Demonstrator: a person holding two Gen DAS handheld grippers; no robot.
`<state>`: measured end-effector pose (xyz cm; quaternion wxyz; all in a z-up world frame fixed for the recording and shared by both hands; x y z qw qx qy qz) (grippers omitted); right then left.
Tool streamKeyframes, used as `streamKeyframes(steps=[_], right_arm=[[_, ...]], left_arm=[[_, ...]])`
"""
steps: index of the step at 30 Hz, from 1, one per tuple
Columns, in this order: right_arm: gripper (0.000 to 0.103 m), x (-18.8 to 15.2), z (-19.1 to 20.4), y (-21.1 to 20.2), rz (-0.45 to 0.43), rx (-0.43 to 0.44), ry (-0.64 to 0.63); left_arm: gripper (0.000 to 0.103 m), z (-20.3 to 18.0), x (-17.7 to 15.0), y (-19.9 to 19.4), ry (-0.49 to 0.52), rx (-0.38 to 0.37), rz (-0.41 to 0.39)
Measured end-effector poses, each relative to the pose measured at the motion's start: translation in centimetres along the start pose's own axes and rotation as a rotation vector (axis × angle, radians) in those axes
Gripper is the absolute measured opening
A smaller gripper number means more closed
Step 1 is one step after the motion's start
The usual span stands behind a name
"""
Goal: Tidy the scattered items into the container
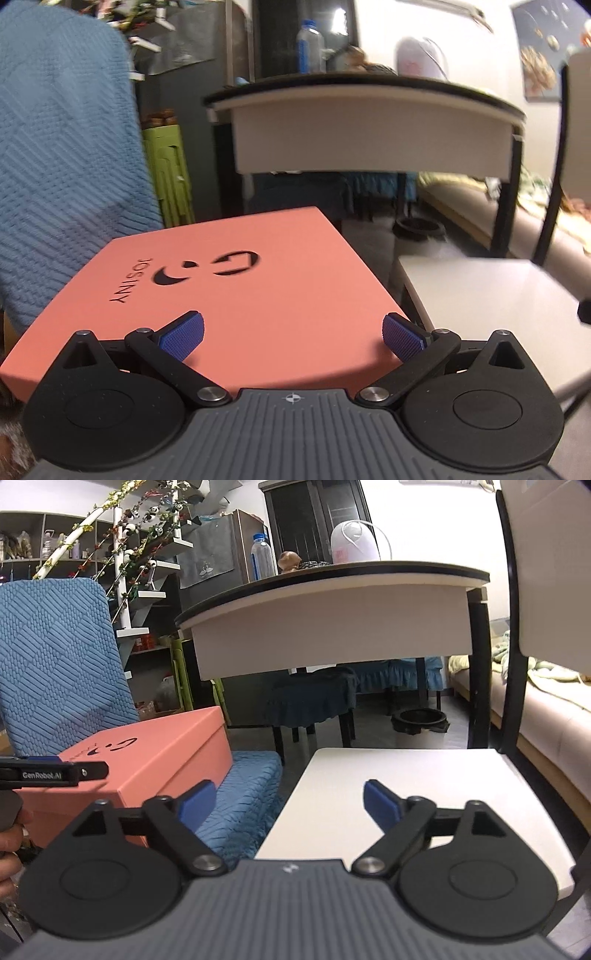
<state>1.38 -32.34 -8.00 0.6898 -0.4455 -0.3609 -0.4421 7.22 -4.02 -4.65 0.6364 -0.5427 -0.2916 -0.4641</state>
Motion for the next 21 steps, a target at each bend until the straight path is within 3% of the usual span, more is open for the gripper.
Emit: streamKeyframes(steps=[6,21], right_arm=[[0.103,-0.6,-0.4,-0.2,0.018,-0.019,0.008],[0.103,-1.4,0.8,-0.1,0.017,-0.065,-0.03]], left_arm=[[0.103,-0.4,-0.1,0.2,0.001,-0.024,-0.01],[0.103,-0.1,0.0,0.2,-0.021,0.001,0.0]])
Point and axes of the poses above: each gripper's, at about its wrist camera, not at the fingertips, and y roughly the way its jaws point, z to its left, x to its top, the point moved 1 cm from there along y, roughly the way its jaws point, and after that the axes turned 10 degrees about y, right-handed, at the moved point
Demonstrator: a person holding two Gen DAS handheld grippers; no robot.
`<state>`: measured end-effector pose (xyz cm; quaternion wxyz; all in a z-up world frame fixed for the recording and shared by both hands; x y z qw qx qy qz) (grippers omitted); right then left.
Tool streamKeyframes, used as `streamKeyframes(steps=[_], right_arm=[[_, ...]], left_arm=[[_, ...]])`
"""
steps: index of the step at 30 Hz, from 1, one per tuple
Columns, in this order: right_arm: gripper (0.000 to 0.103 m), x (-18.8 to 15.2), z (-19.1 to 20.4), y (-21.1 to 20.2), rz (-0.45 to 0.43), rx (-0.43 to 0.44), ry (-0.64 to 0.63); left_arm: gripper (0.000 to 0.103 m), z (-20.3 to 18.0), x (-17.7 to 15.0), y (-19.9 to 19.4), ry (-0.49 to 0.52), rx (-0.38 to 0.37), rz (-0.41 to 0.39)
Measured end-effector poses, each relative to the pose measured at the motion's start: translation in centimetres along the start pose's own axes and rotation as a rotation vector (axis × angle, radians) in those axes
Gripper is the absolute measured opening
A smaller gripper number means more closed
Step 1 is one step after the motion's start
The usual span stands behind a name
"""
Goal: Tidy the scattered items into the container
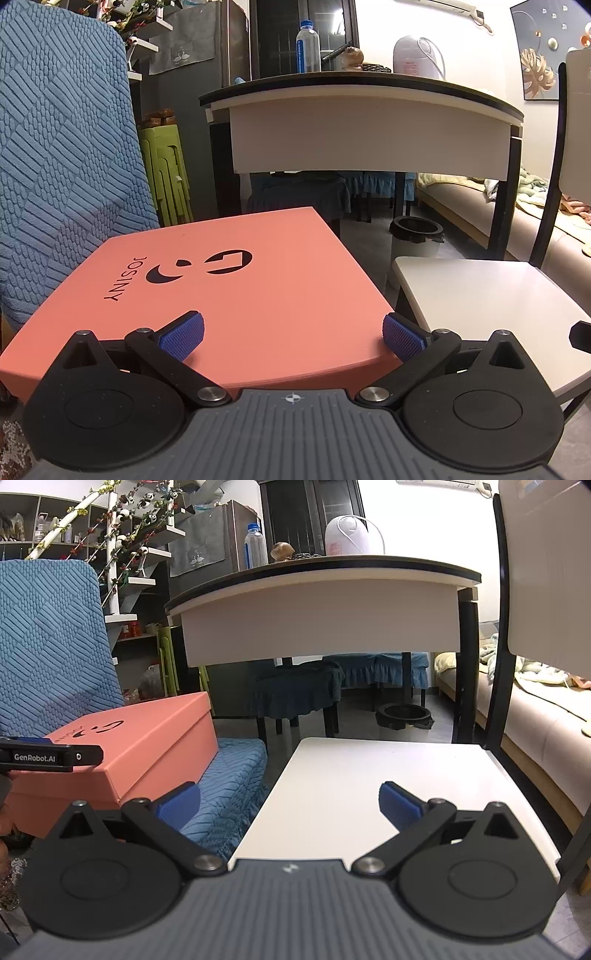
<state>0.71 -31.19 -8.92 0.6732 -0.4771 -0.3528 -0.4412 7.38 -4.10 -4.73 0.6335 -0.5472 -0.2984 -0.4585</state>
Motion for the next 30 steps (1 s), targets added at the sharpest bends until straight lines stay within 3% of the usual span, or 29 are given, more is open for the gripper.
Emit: streamKeyframes(steps=[30], right_arm=[[0.103,-0.1,-0.3,1.1,0.014,-0.052,0.007]], left_arm=[[0.103,0.6,0.0,0.0,-0.014,0.016,0.023]])
Point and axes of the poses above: each gripper's, at about its wrist camera, not at the fingertips, and y roughly the way its jaws point, z to its left, x to its top, the point moved 1 cm from there along y, roughly the way its jaws point, and after that the axes turned 10 degrees about y, right-handed, at the moved point
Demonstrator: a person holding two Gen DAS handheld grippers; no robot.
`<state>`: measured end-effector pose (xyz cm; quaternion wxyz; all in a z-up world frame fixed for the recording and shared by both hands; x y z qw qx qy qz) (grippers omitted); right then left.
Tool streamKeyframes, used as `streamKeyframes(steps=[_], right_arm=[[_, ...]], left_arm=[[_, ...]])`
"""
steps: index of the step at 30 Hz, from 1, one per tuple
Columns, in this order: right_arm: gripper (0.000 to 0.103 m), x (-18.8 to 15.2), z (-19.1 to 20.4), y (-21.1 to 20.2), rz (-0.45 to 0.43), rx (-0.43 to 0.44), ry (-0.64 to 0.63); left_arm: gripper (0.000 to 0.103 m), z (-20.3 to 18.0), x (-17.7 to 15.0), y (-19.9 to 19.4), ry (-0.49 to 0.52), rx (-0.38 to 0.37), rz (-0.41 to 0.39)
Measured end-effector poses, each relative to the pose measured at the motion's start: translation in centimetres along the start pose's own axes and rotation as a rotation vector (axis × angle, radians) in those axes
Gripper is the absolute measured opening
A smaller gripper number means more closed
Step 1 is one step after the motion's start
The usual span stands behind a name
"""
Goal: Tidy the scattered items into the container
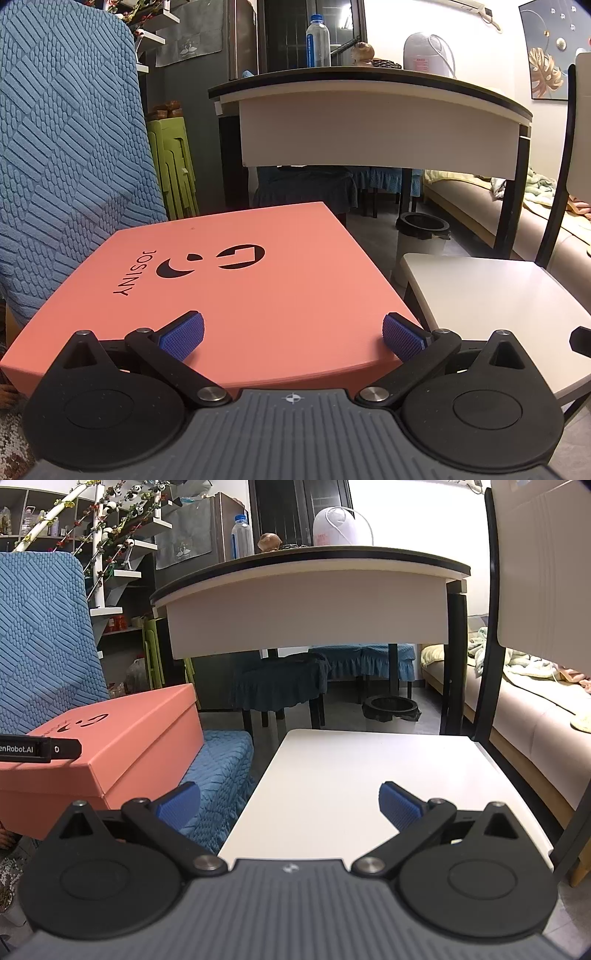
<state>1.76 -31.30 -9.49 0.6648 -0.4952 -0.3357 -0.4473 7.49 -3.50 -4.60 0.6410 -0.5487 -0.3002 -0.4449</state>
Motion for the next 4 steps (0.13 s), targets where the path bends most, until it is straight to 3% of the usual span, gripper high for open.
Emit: streamKeyframes(steps=[4], right_arm=[[0.103,0.07,0.0,0.1,-0.004,-0.006,0.002]], left_arm=[[0.103,0.09,-0.04,-0.05,0.004,-0.003,-0.001]])
Point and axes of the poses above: each gripper's, at about its wrist camera, not at the fingertips, and y roughly the way its jaws point, z to its left, x to its top, the point moved 1 cm from there along y, roughly the way its jaws point, and after that the axes turned 10 degrees about y, right-handed, at the moved point
